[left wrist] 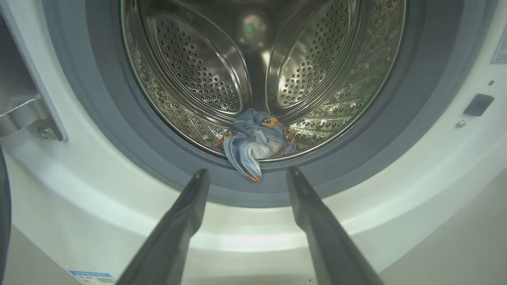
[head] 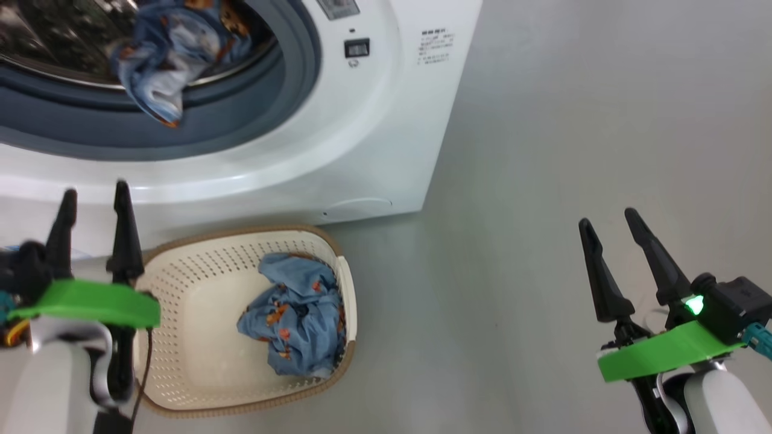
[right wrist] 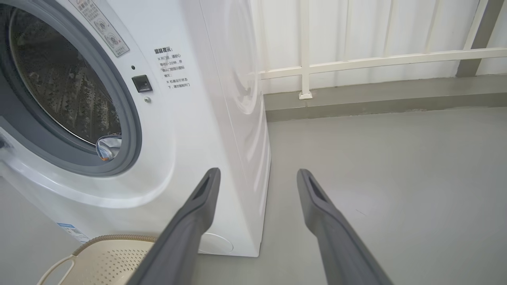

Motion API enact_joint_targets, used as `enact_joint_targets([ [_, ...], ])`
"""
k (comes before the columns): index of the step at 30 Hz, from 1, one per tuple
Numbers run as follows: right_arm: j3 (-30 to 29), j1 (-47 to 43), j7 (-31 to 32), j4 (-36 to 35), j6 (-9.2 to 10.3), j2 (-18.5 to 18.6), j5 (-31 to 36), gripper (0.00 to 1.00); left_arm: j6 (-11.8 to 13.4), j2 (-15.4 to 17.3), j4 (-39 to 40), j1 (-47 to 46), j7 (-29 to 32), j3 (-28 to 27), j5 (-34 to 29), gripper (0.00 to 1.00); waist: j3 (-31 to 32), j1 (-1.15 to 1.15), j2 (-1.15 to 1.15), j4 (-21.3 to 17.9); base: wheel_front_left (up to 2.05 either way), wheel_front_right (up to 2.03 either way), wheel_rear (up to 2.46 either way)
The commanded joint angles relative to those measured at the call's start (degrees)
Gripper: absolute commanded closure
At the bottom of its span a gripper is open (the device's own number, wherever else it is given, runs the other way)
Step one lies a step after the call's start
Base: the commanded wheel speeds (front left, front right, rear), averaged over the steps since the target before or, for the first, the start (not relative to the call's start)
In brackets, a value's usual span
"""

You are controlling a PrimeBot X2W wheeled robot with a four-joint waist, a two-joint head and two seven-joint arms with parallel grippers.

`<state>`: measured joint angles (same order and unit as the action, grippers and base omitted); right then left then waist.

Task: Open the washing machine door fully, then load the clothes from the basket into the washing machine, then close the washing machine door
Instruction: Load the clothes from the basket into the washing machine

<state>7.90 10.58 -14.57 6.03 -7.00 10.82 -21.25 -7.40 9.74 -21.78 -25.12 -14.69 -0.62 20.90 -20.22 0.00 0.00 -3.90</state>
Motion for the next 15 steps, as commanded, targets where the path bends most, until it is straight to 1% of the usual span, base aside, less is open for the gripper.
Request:
enact_joint_targets([
  [1,1.04,-1.44,-0.43,-1.11,-0.48,0.58,-0.36,0.0,-0.09,1.65,2.06,1.55,-0.3,-2.24,-0.82,0.0,2.22,0.0,0.0,0.99,0.0,0.0,0.0],
  [15,0.27,-6.25,-0.43,-0.81,-0.48,1.76,-0.79,0.0,-0.09,-0.8,6.74,12.5,-0.3,-4.3,-1.57,0.0,8.77,0.0,0.0,1.93,0.0,0.0,0.0],
])
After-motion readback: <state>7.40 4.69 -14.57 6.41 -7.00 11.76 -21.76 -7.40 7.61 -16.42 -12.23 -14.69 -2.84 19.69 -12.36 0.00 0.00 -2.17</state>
